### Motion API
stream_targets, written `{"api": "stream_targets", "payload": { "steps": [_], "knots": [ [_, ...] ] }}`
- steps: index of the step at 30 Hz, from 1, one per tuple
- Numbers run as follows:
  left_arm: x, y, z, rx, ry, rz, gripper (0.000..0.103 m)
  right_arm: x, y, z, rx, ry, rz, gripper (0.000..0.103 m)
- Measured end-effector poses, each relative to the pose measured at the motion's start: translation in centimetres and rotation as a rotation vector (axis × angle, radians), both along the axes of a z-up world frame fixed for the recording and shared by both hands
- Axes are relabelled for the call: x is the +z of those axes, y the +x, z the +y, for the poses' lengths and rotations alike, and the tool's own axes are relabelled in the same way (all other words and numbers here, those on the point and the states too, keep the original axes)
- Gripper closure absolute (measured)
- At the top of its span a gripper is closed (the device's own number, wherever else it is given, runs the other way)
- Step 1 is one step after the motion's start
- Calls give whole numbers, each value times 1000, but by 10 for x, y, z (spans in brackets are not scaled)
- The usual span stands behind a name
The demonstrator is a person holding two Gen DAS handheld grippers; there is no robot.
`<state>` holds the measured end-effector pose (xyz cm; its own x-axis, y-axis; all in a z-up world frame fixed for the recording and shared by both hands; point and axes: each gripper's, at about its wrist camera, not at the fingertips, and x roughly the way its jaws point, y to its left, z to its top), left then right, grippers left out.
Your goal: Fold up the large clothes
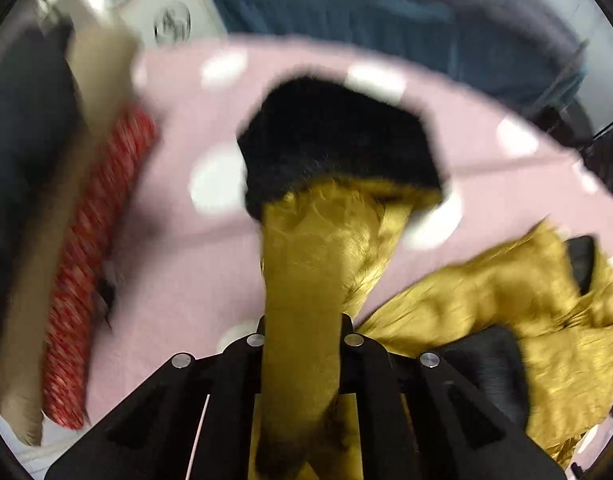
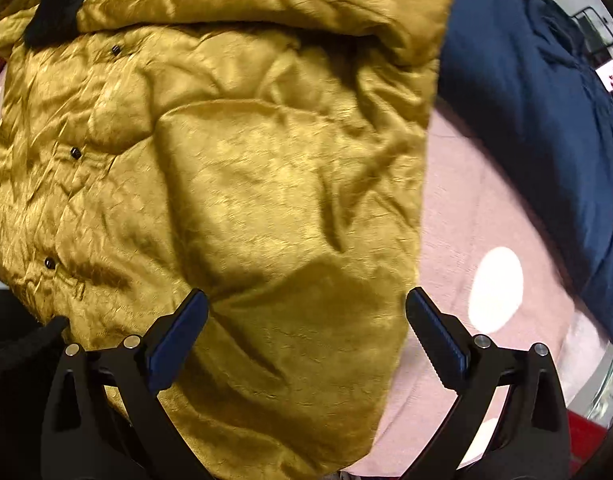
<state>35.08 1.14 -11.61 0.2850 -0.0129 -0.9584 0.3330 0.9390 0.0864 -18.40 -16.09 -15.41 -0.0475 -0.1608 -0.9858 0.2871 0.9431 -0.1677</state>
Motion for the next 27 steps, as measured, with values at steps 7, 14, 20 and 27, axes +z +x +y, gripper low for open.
{"api": "stream_targets", "payload": {
  "steps": [7, 14, 20, 27],
  "knots": [
    [106, -121, -91, -334, -170, -315, 96, 8, 25, -21, -44, 13, -47, 5],
    [-2, -264, -180, -638, -11, -173, 42, 22, 39, -45, -132, 66, -98, 5],
    [-56, -328, -186, -747, 185, -213, 26, 33, 29, -84, -244, 124, -139, 5],
    [-36, -322, -154, -667, 90, -165, 19, 92, 105, -117, -205, 184, -384, 5]
  ]
}}
